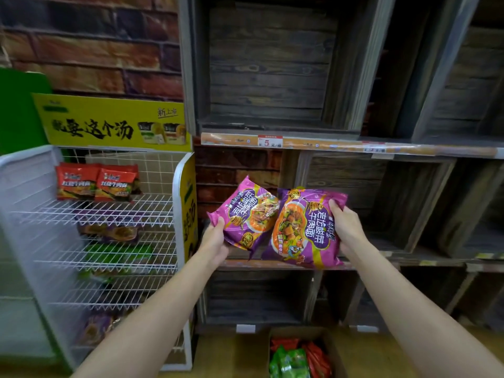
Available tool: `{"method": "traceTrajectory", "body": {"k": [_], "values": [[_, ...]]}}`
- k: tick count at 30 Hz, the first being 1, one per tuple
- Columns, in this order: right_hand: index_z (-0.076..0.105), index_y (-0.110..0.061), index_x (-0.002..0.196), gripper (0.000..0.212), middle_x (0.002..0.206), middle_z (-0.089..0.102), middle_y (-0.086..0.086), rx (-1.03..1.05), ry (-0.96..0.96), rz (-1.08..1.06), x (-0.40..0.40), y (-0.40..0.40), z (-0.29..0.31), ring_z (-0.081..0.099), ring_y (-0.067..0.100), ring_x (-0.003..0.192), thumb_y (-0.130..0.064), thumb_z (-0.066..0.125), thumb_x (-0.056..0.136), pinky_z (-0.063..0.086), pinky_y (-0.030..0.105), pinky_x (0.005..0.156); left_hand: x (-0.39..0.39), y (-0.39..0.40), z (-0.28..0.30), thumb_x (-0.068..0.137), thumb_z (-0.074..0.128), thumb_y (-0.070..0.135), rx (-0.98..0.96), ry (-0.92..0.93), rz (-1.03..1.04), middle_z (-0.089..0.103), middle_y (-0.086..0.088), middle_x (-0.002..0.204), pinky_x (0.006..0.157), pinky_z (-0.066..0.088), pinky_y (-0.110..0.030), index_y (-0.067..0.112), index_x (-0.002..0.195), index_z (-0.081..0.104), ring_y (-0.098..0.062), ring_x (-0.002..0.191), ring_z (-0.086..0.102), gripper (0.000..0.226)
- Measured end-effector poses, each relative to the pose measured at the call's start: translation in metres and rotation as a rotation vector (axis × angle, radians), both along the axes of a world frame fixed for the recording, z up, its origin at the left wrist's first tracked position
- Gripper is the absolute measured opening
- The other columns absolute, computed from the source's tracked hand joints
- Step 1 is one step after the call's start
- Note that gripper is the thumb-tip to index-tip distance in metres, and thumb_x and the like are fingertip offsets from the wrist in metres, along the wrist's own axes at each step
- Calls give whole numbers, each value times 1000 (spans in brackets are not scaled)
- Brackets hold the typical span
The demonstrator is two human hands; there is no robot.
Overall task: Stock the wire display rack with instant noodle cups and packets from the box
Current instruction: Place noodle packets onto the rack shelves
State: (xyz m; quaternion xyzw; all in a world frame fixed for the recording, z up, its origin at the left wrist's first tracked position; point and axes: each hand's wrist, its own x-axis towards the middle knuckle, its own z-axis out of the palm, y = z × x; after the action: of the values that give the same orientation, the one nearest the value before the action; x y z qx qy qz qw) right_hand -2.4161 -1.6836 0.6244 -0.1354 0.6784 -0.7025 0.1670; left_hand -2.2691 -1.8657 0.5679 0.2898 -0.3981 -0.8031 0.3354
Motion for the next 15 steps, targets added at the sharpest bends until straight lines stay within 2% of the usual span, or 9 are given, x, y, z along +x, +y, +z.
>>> {"method": "traceTrajectory", "body": {"k": [4, 7, 9, 12, 15], "values": [[57, -18, 89, 21, 84, 68, 5, 16, 11, 25, 24, -14, 3, 66, 21, 79, -35, 47, 97, 54, 40, 81, 16, -6, 4, 102, 34, 26, -16, -12, -16, 58, -15, 127, 91, 46, -45, 10, 130, 45, -31, 114, 57, 34], [58, -17, 90, 22, 82, 69, 5, 38, 42, 41, 41, -22, 6, 67, 21, 77, -37, 50, 95, 54, 38, 77, 27, -15, 4, 100, 40, 32, -87, -58, -24, 63, -14, 119, 90, 48, -43, 7, 126, 50, -23, 91, 63, 38], [61, -13, 95, 25, 83, 70, 7, 16, 58, 60, 50, -26, 8, 67, 22, 75, -37, 57, 92, 56, 37, 73, 35, -21, 6, 99, 43, 36, -138, -83, -26, 65, -13, 110, 86, 51, -39, 7, 123, 53, -20, 83, 64, 40], [62, -11, 95, 24, 79, 70, 7, 53, 102, 119, 65, -31, 12, 68, 20, 70, -35, 61, 89, 56, 32, 65, 50, -30, 10, 98, 42, 41, -199, -132, -72, 69, -8, 98, 80, 54, -37, 12, 118, 55, -22, 84, 66, 37], [60, -14, 89, 20, 74, 68, 5, 119, 141, 154, 81, -39, 13, 67, 16, 66, -33, 57, 92, 54, 27, 59, 69, -43, 10, 95, 41, 52, -300, -236, -122, 71, -9, 100, 89, 52, -43, 14, 118, 57, -26, 92, 68, 47]]}}
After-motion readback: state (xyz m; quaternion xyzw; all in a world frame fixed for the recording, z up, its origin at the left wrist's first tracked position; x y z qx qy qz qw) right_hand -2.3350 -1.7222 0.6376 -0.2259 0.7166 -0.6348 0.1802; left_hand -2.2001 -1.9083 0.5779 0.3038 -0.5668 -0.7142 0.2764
